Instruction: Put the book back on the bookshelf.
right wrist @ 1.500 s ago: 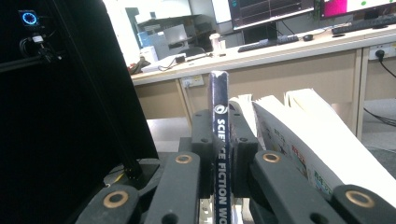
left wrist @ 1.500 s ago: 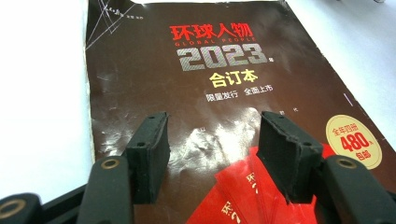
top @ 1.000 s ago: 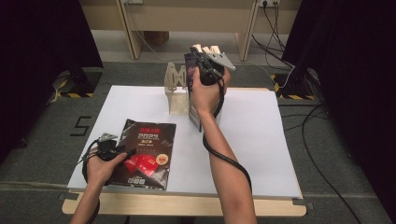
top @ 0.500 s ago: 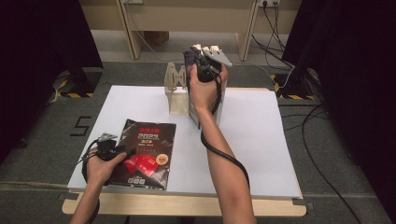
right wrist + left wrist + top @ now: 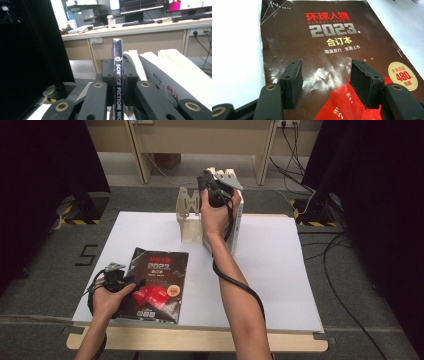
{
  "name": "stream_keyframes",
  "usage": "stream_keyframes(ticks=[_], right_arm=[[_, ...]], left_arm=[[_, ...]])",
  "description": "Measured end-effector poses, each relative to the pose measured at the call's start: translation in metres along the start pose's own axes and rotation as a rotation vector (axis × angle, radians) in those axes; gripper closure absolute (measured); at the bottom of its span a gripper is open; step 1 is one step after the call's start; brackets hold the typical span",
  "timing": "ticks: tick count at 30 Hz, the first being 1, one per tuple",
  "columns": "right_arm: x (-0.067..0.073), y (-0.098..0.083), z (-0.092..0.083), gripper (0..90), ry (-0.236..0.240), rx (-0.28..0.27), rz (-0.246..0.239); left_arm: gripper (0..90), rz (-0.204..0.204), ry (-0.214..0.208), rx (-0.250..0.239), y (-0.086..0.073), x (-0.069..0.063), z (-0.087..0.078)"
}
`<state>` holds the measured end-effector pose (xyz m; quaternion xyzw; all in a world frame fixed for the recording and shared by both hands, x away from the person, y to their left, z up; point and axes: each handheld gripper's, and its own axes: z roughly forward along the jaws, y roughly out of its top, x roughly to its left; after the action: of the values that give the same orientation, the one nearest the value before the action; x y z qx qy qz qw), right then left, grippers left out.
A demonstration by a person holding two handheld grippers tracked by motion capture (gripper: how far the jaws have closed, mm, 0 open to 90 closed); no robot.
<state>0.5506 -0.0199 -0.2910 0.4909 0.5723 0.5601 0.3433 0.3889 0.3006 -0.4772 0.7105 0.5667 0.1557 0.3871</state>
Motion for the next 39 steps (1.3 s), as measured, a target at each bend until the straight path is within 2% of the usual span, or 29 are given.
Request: stream_keyframes(ticks=[4,11,15,23,31,39], right_arm=[[0.003,-0.001,-0.003,84.3,-0.025,0.012,-0.033],[0.004,-0.005,-0.011,84.2,-0.022,0.004,-0.038],[0.005,-0.007,-0.021,84.2,-0.016,0.003,-0.057],[0.004,-0.013,-0.050,83.7,0.013,0.016,-0.082],[-0.010,-0.021,-0.082,83.1,0.018,0.023,-0.082],[-0.019,-0.029,-0.106,82.1,0.027,0.063,-0.071]], left_arm=[[42.3,0.002,-0.001,0.008,0.000,0.000,0.001],[42.3,0.003,0.000,0.002,0.000,-0.001,0.000],[42.4,0.001,0.002,0.000,0.000,0.000,0.000],[42.3,0.002,0.003,0.001,0.000,0.000,0.000],[42.3,0.002,0.011,0.004,0.001,0.001,-0.002],[42.3,0.005,0.011,0.002,0.002,-0.001,-0.002]])
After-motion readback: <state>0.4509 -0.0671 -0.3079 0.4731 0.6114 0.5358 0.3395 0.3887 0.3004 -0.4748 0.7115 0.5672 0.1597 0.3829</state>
